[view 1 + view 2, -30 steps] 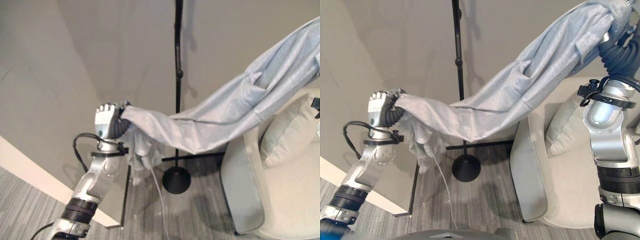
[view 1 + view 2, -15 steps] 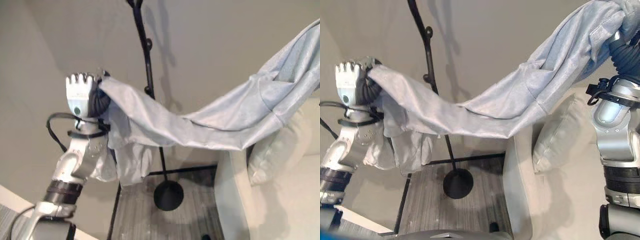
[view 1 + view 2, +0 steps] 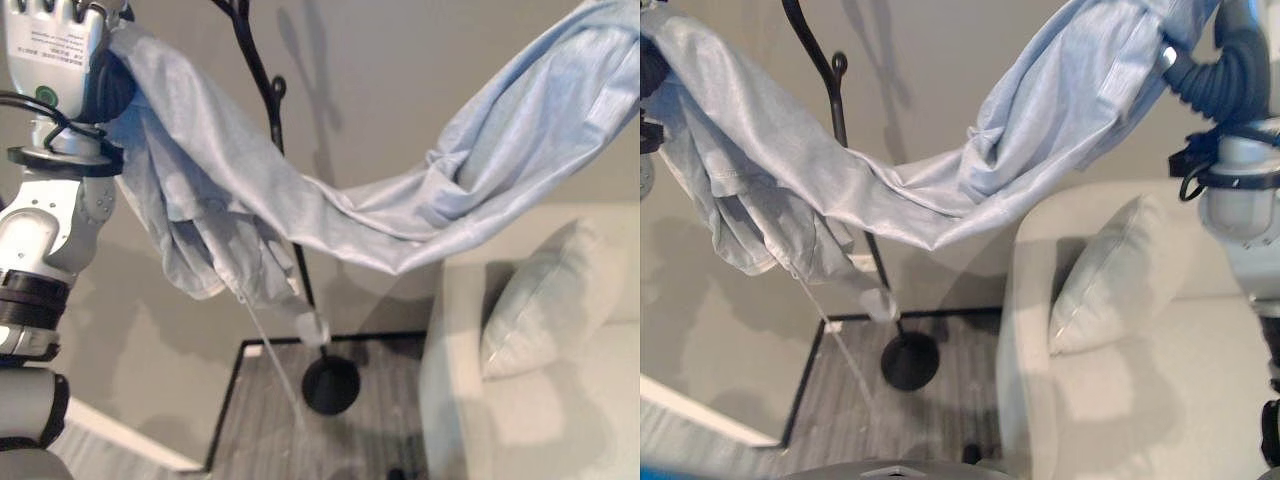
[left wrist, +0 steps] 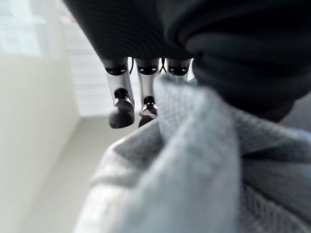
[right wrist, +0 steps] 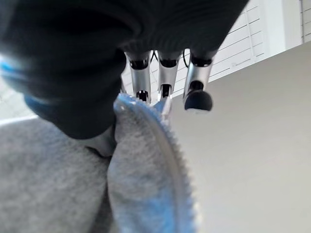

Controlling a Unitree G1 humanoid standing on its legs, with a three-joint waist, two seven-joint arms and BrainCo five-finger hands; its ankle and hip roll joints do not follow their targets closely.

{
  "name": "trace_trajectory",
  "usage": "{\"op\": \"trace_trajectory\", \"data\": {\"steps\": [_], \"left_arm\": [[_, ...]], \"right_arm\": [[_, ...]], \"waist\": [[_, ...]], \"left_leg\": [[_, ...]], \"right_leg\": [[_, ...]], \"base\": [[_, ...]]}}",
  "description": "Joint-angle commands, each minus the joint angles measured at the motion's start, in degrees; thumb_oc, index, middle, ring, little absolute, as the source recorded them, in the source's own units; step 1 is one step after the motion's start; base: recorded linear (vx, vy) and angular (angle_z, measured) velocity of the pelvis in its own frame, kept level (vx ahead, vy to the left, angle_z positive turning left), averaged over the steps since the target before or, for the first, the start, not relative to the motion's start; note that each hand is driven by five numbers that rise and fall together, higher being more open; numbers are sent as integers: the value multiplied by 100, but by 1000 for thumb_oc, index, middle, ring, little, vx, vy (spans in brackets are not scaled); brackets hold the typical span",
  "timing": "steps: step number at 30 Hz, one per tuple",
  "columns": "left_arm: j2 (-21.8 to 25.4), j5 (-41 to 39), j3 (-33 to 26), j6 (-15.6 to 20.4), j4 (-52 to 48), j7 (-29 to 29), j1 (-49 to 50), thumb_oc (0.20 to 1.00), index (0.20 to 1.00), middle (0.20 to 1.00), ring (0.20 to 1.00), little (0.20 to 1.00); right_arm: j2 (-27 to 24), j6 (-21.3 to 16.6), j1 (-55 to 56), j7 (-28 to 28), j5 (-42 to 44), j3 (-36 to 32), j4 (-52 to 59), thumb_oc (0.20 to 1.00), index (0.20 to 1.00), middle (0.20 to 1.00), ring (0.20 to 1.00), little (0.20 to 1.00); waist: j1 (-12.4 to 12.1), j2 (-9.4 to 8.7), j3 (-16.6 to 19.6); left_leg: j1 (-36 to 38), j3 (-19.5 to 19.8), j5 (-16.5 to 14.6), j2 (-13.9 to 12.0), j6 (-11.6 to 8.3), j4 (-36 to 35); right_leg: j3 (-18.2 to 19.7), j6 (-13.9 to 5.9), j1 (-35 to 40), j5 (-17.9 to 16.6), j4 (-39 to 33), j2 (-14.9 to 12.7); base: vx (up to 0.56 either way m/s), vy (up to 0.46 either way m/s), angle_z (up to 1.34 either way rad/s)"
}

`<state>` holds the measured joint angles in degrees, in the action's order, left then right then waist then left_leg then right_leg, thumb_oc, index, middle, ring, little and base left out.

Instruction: Hang the clothes on the sofa on the clothes rack.

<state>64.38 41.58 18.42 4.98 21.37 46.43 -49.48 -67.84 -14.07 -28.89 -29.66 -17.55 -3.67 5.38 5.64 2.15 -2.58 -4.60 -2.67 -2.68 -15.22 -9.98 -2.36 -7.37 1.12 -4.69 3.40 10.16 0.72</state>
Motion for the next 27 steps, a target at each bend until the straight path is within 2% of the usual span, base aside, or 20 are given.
{"op": "trace_trajectory", "data": {"steps": [1, 3, 5, 6, 15, 18, 21, 27], "left_arm": [[219, -36, -188, -123, 185, 104, -74, 200, 200, 200, 200, 200], [119, -152, 47, -94, 412, 54, -228, 200, 200, 200, 200, 200], [112, -191, 153, -90, 525, 41, -304, 200, 200, 200, 200, 200], [134, -293, 290, -98, 731, 42, -387, 200, 200, 200, 200, 200], [230, -672, 693, -182, 1673, -192, -602, 200, 200, 200, 200, 200], [136, -1016, 1019, -115, 2297, -308, -900, 200, 200, 200, 200, 200], [-92, -1455, 1474, 53, 2817, -565, -1273, 200, 200, 200, 200, 200], [-536, -1967, 1954, 146, 3420, -907, -1889, 200, 200, 200, 200, 200]], "right_arm": [[-55, 181, -363, -354, -103, 140, -259, 200, 200, 200, 200, 200], [-45, 402, -603, -512, -101, 405, -849, 200, 200, 200, 200, 200], [-43, 441, -749, -555, -63, 553, -1049, 200, 200, 200, 200, 200], [-58, 517, -1000, -591, 84, 807, -1539, 200, 200, 200, 200, 200], [-87, 699, -1858, -528, 251, 1685, -2635, 200, 200, 200, 200, 200], [-88, 742, -2474, -475, 463, 2256, -3310, 200, 200, 200, 200, 200], [51, 764, -3403, -218, 933, 3109, -4264, 200, 200, 200, 200, 200], [386, 842, -4571, 137, 1529, 4072, -5540, 200, 200, 200, 200, 200]], "waist": [[-212, -281, 560], [-218, -219, 709], [-236, -224, 732], [-266, -231, 764], [-336, -268, 837], [-349, -291, 853], [-362, -315, 840], [-367, -321, 774]], "left_leg": [[293, -288, 913, 476, 173, -211], [498, -425, 766, 614, 185, -264], [541, -469, 714, 657, 205, -264], [609, -518, 650, 727, 245, -264], [774, -660, 444, 875, 366, -264], [815, -704, 402, 904, 385, -264], [821, -732, 385, 919, 391, -264], [778, -727, 388, 935, 391, -264]], "right_leg": [[236, -812, 1244, -50, -1346, -807], [247, -884, 1273, -136, -1412, -934], [282, -913, 1272, -160, -1423, -976], [321, -965, 1251, -223, -1433, -1043], [388, -1116, 1224, -355, -1497, -1204], [404, -1159, 1224, -388, -1508, -1243], [411, -1193, 1192, -426, -1512, -1263], [420, -1217, 1127, -455, -1515, -1259]], "base": [[153, 115, -3], [209, 167, -34], [141, 121, -29], [105, 104, -23], [84, 69, -4], [68, 45, -2], [53, 29, -1], [55, 8, -2]]}}
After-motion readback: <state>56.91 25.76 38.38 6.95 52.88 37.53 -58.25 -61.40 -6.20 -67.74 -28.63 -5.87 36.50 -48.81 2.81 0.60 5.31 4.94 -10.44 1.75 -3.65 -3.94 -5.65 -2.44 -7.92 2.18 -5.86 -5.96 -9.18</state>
